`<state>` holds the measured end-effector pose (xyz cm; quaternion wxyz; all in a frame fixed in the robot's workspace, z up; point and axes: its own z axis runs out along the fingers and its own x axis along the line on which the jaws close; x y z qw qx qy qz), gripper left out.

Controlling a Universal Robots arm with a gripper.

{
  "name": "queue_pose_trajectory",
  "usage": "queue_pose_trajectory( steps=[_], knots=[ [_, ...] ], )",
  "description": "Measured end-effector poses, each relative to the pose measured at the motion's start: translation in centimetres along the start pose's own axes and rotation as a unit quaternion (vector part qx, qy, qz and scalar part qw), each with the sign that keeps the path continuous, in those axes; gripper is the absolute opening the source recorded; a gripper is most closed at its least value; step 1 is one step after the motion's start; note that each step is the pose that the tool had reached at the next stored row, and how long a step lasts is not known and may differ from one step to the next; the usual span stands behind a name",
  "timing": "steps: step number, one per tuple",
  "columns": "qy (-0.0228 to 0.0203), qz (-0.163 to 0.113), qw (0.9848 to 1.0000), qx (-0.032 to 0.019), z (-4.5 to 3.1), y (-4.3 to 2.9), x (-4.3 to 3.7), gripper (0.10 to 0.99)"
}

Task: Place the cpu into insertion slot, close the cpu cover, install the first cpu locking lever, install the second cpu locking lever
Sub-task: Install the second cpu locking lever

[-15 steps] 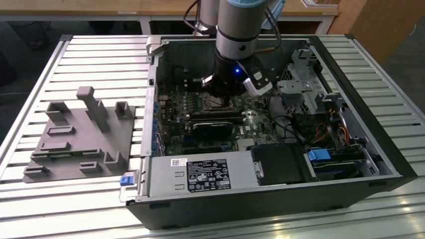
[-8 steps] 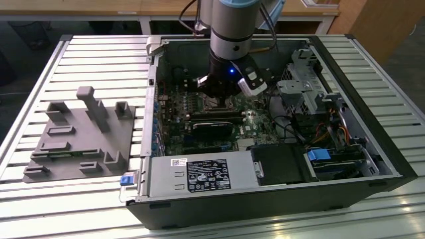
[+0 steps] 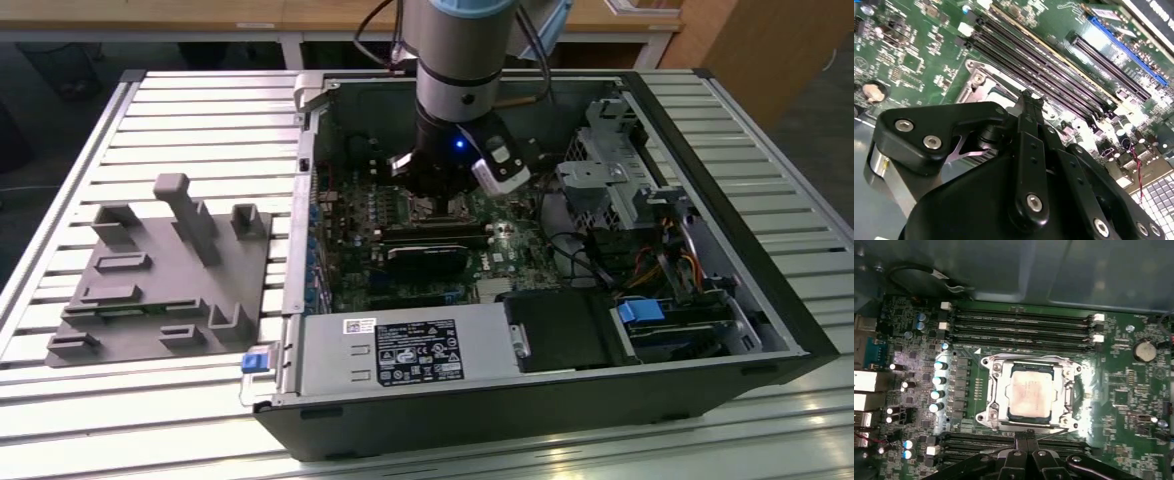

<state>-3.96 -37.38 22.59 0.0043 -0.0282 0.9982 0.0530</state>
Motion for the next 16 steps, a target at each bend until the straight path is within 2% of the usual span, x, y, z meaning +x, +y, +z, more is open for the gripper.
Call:
queue_pose_trajectory(
  steps=[5, 8, 16],
  knots=[
    [-0.0001, 0.000, 1.0000, -0.0017, 0.74, -0.06, 0.60, 0.118],
    [-0.0001, 0.000, 1.0000, -0.0046, 1.07, -0.18, 0.79, 0.118],
    [-0.0013, 0.000, 0.9997, -0.0228, 1.08, -1.11, 1.23, 0.118]
  ],
)
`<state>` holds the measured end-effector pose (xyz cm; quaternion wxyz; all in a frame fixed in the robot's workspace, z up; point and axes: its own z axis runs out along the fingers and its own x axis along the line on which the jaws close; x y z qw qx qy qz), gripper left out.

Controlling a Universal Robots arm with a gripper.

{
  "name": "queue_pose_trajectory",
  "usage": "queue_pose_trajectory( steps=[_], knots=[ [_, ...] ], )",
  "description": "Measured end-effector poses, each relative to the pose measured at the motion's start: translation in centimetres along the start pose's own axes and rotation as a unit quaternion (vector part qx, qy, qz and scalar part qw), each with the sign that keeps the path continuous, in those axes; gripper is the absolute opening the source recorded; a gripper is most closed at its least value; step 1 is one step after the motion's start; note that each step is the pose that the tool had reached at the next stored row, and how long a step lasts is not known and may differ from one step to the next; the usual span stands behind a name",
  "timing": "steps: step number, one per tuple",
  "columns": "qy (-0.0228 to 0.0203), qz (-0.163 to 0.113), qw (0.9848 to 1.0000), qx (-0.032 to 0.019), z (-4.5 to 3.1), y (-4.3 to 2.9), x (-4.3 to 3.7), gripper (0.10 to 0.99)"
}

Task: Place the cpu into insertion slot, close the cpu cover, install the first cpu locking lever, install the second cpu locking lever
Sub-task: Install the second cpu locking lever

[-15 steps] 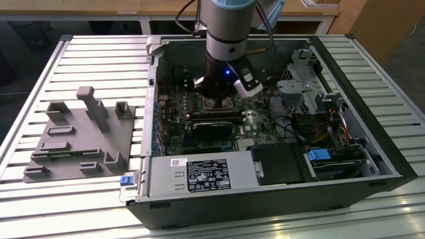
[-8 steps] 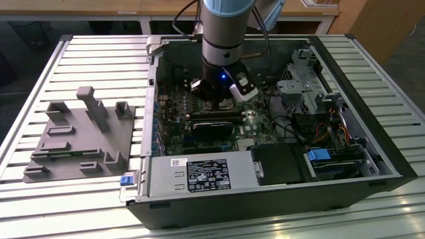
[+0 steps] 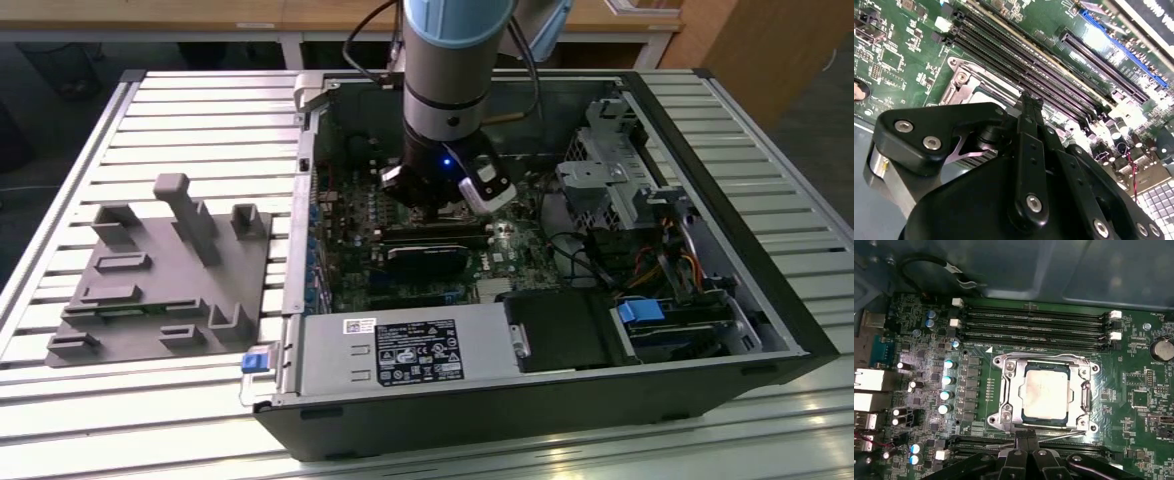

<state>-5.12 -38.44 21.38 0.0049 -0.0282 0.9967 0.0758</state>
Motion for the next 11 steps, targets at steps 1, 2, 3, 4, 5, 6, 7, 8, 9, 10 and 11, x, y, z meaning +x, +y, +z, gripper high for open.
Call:
queue_pose_trajectory(
  steps=[1, 2, 3, 4, 5, 6, 7, 8, 9, 10, 11],
  knots=[
    [-0.0002, 0.000, 1.0000, -0.0027, -0.02, -0.10, 0.11, 0.118],
    [-0.0003, 0.000, 1.0000, -0.0049, -0.03, -0.16, 0.21, 0.118],
    [-0.0004, 0.000, 1.0000, -0.0072, -0.04, -0.21, 0.30, 0.118],
    [-0.0005, 0.000, 0.9999, -0.0101, -0.06, -0.29, 0.39, 0.118],
    [-0.0007, 0.000, 0.9999, -0.0133, -0.07, -0.40, 0.47, 0.118],
    [-0.0010, 0.000, 0.9999, -0.0164, -0.08, -0.53, 0.54, 0.118],
    [-0.0011, 0.000, 0.9998, -0.0187, -0.10, -0.65, 0.64, 0.118],
    [-0.0012, 0.000, 0.9998, -0.0200, -0.12, -0.74, 0.74, 0.118],
    [-0.0012, 0.000, 0.9998, -0.0213, -0.13, -0.85, 0.86, 0.118],
    [-0.0013, 0.000, 0.9997, -0.0225, -0.15, -0.95, 0.98, 0.118],
    [-0.0013, 0.000, 0.9997, -0.0232, -0.17, -1.06, 1.06, 0.118]
  ],
)
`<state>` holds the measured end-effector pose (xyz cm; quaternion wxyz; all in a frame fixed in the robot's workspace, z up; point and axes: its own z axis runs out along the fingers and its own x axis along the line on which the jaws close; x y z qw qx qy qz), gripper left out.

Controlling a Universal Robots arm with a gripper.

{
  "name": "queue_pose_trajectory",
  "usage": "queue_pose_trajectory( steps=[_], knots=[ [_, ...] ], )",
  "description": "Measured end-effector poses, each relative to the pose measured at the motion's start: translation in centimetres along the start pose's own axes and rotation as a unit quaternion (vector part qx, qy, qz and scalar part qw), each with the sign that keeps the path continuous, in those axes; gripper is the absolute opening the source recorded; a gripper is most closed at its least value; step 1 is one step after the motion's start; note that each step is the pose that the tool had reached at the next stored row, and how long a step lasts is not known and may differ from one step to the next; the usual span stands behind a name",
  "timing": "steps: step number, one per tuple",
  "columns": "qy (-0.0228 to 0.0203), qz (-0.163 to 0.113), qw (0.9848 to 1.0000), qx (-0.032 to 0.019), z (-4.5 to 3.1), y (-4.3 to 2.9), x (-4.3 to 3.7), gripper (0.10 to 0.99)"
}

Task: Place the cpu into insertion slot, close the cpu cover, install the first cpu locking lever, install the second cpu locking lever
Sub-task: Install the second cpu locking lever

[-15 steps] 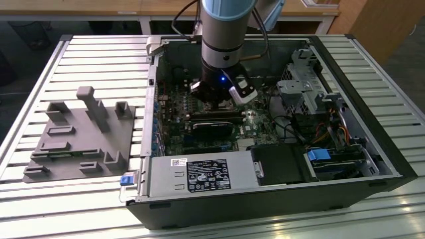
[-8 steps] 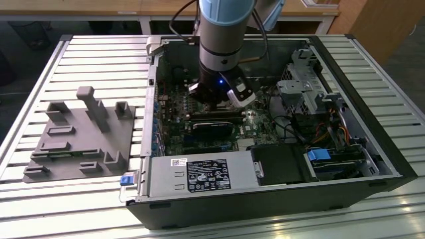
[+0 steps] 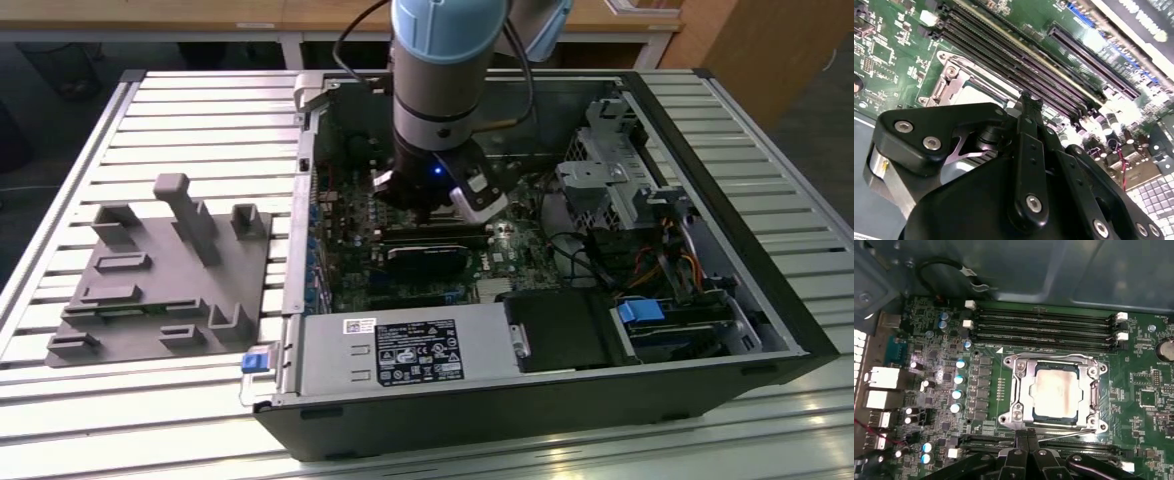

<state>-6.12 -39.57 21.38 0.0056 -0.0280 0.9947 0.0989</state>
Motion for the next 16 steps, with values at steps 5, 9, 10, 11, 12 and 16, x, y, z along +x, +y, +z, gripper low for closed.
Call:
queue_pose_trajectory(
  steps=[5, 9, 10, 11, 12, 16],
  knots=[
    [-0.0004, 0.002, 1.0000, -0.0015, -0.04, -0.42, 0.15, 0.118],
    [-0.0008, 0.002, 1.0000, -0.0069, 0.10, -0.50, 0.58, 0.118],
    [-0.0008, 0.002, 1.0000, -0.0083, 0.14, -0.51, 0.65, 0.118],
    [-0.0009, 0.002, 1.0000, -0.0095, 0.19, -0.51, 0.69, 0.118],
    [-0.0010, 0.002, 0.9999, -0.0105, 0.26, -0.52, 0.73, 0.118],
    [-0.0012, 0.002, 0.9999, -0.0149, 0.50, -0.56, 0.93, 0.118]
  ],
)
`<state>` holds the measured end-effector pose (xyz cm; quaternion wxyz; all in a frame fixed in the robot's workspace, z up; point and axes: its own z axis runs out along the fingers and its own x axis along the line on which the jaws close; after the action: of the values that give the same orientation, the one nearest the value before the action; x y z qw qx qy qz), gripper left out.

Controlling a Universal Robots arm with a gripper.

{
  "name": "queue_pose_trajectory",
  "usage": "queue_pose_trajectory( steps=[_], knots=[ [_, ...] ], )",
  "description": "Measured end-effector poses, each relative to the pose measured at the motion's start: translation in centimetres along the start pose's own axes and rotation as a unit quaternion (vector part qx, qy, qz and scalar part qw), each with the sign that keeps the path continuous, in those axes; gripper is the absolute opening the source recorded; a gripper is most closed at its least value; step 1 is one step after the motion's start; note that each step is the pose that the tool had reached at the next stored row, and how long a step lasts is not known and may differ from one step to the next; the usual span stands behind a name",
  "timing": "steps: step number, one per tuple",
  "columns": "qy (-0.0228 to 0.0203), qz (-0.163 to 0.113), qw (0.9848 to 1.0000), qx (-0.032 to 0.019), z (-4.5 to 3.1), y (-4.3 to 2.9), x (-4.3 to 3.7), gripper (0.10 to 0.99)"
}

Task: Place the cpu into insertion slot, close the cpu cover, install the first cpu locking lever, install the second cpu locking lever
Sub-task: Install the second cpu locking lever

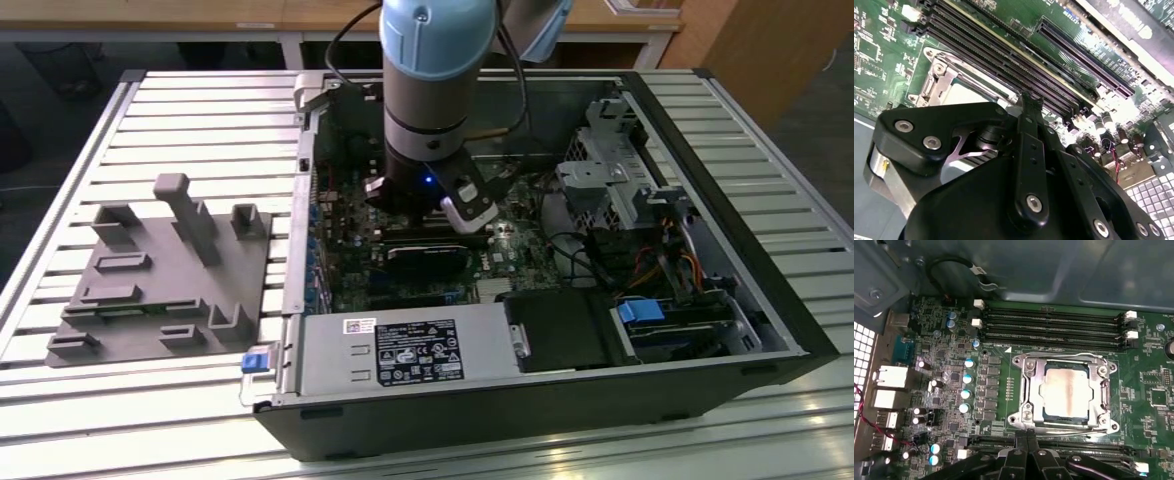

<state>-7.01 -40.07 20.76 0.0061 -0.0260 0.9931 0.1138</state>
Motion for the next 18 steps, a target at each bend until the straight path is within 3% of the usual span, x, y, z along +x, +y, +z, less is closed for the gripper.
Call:
queue_pose_trajectory(
  steps=[14, 18],
  knots=[
    [-0.0005, 0.000, 1.0000, -0.0076, 1.10, -0.09, 0.38, 0.118],
    [-0.0004, 0.000, 1.0000, -0.0076, 1.31, -0.07, 0.39, 0.118]
  ],
)
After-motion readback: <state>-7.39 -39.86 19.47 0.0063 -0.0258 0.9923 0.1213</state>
